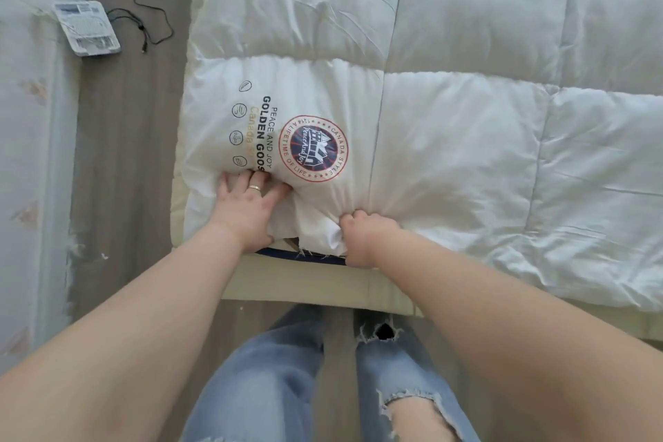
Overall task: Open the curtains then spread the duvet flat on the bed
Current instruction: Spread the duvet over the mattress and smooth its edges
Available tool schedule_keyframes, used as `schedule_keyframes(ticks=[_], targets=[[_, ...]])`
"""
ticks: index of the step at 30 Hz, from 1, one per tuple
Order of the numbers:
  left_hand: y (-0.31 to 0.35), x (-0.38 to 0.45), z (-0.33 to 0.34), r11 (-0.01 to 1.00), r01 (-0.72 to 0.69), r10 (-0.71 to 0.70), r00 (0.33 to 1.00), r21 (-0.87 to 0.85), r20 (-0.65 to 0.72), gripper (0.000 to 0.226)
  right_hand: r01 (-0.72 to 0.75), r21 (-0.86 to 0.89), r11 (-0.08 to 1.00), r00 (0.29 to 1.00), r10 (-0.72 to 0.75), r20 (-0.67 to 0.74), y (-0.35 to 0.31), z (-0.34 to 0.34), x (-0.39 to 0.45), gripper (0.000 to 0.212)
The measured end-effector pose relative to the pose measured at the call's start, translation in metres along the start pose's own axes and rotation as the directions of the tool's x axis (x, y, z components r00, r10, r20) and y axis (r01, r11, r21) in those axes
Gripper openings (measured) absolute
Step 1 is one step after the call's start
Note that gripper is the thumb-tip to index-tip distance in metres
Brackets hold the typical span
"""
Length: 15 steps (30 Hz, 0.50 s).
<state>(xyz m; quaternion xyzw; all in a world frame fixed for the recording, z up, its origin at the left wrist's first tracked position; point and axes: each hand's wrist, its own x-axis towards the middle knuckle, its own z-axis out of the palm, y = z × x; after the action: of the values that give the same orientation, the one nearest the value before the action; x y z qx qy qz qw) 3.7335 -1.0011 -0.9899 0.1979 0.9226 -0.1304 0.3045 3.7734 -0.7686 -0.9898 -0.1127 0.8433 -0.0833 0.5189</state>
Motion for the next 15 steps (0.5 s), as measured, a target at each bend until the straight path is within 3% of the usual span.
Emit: schedule_keyframes(ticks=[4,8,11,13,15], targets=[[-0.02,0.014,0.004,0.991,-0.08,0.077,0.996,-0.102,-0.033,0.091,-0.001,-0.015,1.0,0.981,-0.002,-0.195,0.006,0.015,-0.005,0.049],[-0.039,0.032,0.002,0.943,-0.268,0.254,0.963,-0.197,-0.092,0.071,-0.051,0.017,0.999,0.93,0.054,-0.363,0.002,0.037,-0.008,0.048],[-0.052,0.039,-0.009,0.915,-0.35,0.336,0.937,-0.202,-0.099,0.048,-0.024,0.131,0.991,0.837,0.092,-0.539,-0.012,0.038,-0.008,0.058],[-0.063,0.034,-0.013,0.907,-0.307,0.303,0.951,-0.287,-0.058,0.038,0.007,0.153,0.988,0.733,0.099,-0.673,-0.042,0.036,0.0,0.075],[-0.074,0.027,-0.016,0.882,-0.261,0.279,0.96,-0.393,-0.013,0.031,-0.058,0.192,0.98,0.684,0.179,-0.708,-0.082,0.026,0.01,0.091]])
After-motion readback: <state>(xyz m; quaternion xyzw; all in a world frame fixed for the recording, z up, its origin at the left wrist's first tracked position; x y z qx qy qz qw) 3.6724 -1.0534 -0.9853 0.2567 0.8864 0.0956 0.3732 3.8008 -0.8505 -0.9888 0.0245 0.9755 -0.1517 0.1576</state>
